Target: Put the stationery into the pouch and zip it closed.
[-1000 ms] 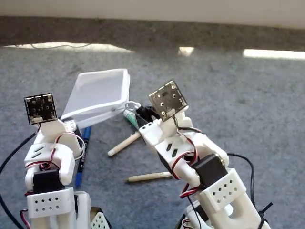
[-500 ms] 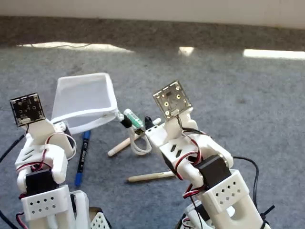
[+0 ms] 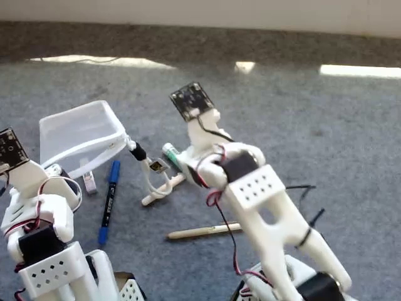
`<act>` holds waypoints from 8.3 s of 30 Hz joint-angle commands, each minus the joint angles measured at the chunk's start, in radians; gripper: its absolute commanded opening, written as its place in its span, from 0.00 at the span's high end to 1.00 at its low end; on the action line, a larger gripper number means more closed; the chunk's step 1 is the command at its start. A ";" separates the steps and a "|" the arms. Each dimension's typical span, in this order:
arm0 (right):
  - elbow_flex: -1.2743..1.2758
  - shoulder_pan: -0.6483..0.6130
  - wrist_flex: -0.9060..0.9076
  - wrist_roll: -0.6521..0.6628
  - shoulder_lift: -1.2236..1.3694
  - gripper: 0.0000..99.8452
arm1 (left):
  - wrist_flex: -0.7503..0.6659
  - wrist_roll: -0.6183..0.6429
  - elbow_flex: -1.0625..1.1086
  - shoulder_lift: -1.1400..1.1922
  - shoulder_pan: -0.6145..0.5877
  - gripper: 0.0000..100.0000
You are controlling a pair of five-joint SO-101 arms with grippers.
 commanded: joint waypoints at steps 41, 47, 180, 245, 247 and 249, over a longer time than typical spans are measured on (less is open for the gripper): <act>-0.846 -0.031 0.274 0.063 0.978 0.97 | 0.005 0.011 -0.051 -0.008 -0.010 0.99; -0.846 -0.004 0.283 0.063 0.957 0.99 | 0.000 0.011 -0.041 -0.010 -0.010 0.99; 0.312 -0.315 -2.247 -0.196 0.453 0.96 | 0.555 -0.100 -1.058 0.908 0.306 0.99; 0.536 -0.280 -1.656 -0.193 0.005 1.00 | 0.554 -0.101 -1.013 0.903 0.306 0.99; 0.550 -0.302 -1.604 -0.192 -0.064 1.00 | 0.554 -0.101 -1.017 0.903 0.306 0.99; 0.556 -0.318 -1.520 -0.195 -0.142 1.00 | 0.554 -0.101 -1.018 0.903 0.306 0.99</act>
